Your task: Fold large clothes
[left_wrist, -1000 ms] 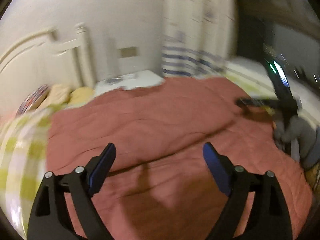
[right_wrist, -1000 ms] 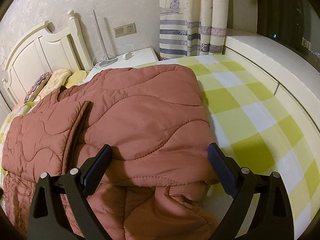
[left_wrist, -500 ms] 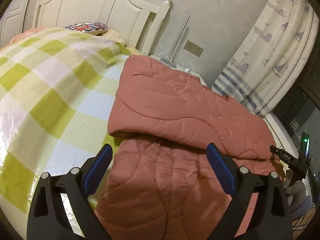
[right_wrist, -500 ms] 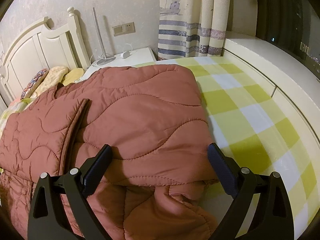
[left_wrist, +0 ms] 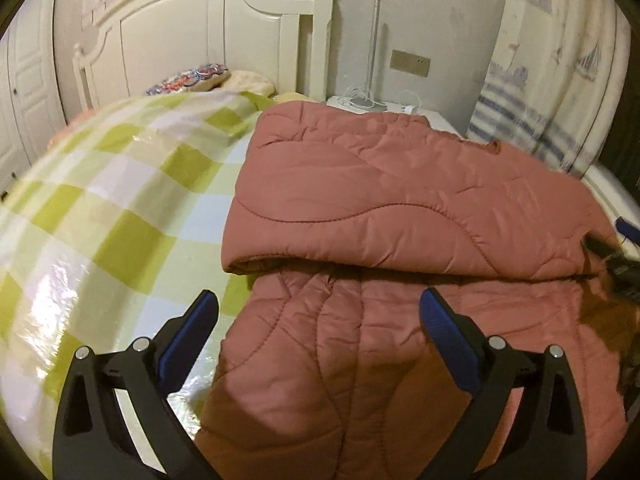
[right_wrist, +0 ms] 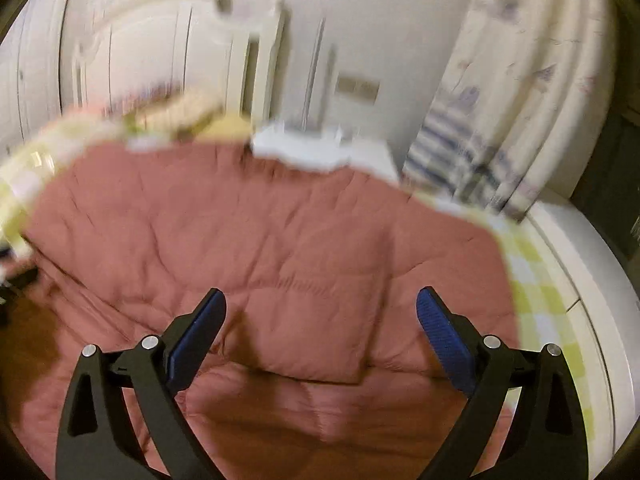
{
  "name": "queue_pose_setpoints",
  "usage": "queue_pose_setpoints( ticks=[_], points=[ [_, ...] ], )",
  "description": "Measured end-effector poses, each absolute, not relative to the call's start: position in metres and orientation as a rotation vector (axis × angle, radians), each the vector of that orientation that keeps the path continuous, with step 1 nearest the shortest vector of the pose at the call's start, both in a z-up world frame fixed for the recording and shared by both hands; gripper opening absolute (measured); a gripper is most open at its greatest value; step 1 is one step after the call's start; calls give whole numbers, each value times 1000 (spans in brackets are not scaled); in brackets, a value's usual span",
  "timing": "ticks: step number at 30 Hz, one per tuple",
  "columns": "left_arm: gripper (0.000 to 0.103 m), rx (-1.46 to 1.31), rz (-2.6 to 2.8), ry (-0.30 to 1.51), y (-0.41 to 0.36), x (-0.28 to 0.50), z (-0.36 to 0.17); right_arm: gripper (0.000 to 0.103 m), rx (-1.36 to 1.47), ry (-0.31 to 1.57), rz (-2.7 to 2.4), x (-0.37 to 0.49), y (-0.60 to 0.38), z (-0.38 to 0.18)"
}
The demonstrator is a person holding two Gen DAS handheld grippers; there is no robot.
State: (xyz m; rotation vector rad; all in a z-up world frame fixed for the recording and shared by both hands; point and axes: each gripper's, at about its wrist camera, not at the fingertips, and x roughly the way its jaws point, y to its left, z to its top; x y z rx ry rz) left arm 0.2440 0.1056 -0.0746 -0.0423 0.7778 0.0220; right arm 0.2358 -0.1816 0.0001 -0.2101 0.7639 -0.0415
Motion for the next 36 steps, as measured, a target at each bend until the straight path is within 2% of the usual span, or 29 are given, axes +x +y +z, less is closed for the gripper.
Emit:
queue_pose_setpoints(
  ticks=[2, 5, 10, 11, 14, 21, 25, 36],
  points=[
    [100, -26, 38, 786, 105, 244, -76, 95, -175, 896, -44, 254, -188, -29],
    [100, -23, 42, 796, 106, 245, -75, 97, -46, 896, -74, 257, -212, -23],
    [100, -29, 39, 806, 109, 247, -76, 98, 69, 701, -193, 223, -239, 1],
    [100, -27, 38, 811, 109, 247, -77, 98, 73, 728, -196, 224, -242, -3],
    [100, -18, 43, 819, 108, 248, -78, 98, 0, 967, -146, 248, -238, -33],
    [100, -21, 48, 830, 109, 251, -79, 98, 10, 856, -155, 216, -237, -9],
    [100, -19, 46, 836, 109, 251, -80, 98, -70, 935, -163, 200, -225, -26],
    [100, -59, 87, 861, 125, 218, -84, 98, -103, 849, 37, 158, -197, -19]
  ],
)
